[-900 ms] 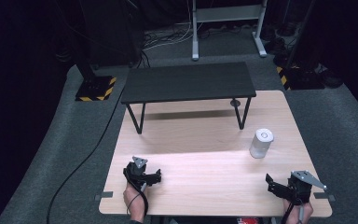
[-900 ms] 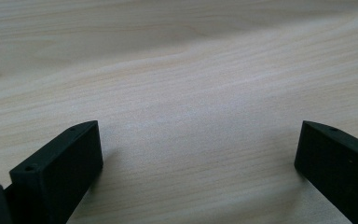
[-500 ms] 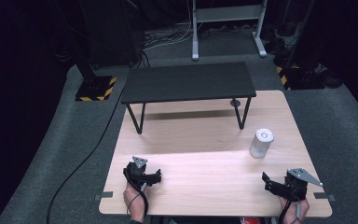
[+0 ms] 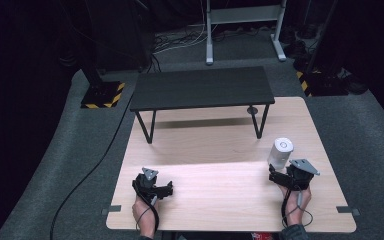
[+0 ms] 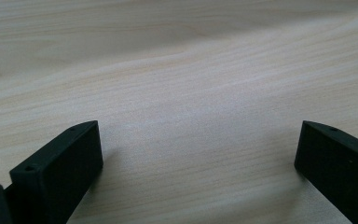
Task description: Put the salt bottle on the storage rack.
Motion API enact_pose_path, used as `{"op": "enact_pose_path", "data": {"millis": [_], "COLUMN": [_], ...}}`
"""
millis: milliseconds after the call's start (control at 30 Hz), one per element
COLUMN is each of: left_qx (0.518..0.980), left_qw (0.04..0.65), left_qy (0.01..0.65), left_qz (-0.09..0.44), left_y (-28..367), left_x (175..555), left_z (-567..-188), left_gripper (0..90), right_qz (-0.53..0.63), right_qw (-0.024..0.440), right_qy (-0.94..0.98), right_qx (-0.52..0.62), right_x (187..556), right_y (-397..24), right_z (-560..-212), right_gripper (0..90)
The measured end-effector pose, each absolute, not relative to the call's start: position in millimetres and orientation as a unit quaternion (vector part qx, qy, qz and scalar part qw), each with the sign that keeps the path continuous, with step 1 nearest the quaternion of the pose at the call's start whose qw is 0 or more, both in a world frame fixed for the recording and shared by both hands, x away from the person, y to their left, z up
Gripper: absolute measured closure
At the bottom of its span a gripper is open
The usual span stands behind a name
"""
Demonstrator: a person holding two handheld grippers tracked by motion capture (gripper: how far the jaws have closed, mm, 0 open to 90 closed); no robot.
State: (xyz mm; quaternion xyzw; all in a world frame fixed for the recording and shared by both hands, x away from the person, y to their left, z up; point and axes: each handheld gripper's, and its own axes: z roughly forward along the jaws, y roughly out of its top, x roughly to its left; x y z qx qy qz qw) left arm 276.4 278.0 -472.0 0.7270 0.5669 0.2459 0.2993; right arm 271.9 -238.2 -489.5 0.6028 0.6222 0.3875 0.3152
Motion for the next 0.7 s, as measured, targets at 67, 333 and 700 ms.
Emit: {"op": "enact_pose_path", "data": {"millis": [67, 333, 700], "left_qx": [0.727, 0.726, 0.726], "left_qw": [0.299, 0.299, 0.299], "left_qy": [0.566, 0.568, 0.568], "left_qz": [0.246, 0.246, 0.246], "left_y": [278.0, 278.0, 278.0], "left_x": [276.4, 276.5, 276.5], "left_z": [-472.0, -472.0, -472.0], "left_gripper": [0.2, 0.2, 0.2], "right_qz": [0.389, 0.373, 0.358], "right_qw": [0.319, 0.326, 0.340], "right_qy": [0.622, 0.629, 0.619], "right_qx": [0.600, 0.600, 0.610], "right_x": [277.9, 301.9, 304.9], "right_y": [-236.1, -225.5, -212.4], "right_z": [-489.9, -492.9, -493.2], "right_gripper": [0.0, 0.0, 29.6]}}
